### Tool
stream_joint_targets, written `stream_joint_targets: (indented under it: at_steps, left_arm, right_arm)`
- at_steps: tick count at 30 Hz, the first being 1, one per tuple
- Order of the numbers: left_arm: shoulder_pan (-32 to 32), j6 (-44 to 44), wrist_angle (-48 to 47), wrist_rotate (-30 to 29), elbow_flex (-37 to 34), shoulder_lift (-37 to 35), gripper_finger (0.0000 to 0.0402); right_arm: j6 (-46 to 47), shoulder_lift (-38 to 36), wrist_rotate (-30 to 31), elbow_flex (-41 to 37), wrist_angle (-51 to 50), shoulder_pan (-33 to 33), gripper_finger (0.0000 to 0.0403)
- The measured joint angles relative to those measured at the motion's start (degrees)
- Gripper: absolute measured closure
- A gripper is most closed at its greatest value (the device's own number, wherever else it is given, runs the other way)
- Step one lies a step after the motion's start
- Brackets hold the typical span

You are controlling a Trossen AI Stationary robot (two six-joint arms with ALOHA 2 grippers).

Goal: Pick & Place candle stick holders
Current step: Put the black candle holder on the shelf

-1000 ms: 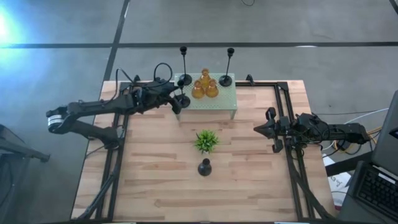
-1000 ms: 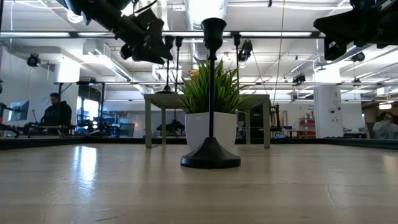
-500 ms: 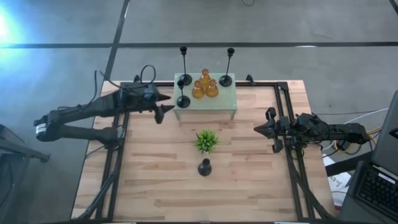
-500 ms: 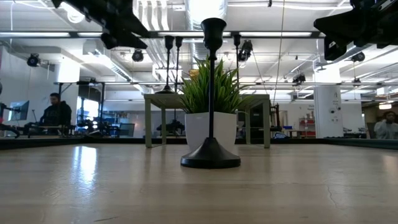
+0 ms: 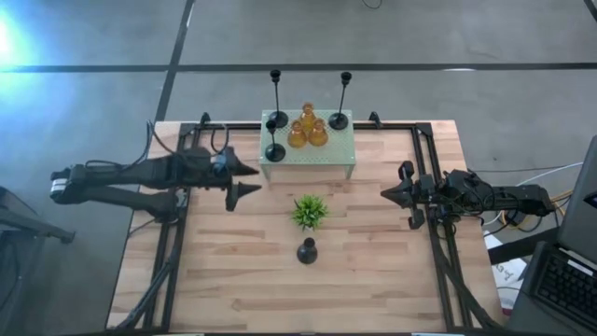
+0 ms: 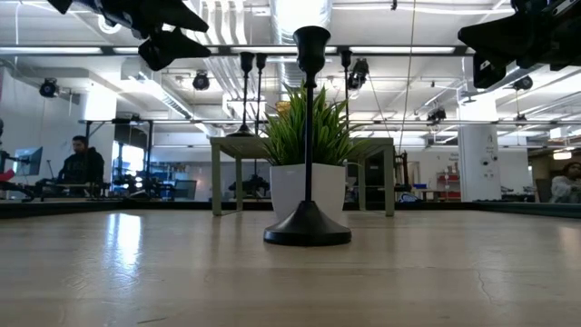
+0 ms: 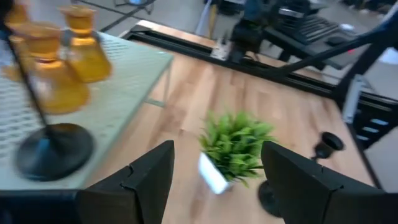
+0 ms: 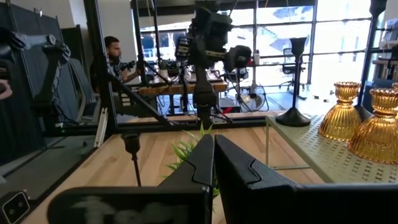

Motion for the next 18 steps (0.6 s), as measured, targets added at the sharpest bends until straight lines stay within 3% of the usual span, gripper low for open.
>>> stream_joint_targets:
  at_steps: [13, 18]
  left_arm:
    - [-7.79, -3.19, 15.49, -0.66, -12.97, -4.47, 0.0156]
    - [-9.14, -1.85, 21.87, -0.64, -18.76, -7.63, 0.0156]
  right_arm:
    - [0.07, 0.09, 0.02, 0.0, 0.56, -0.02, 0.0394]
    - [1.53, 1.05, 0.0, 0.0, 7.91, 0.0, 0.0394]
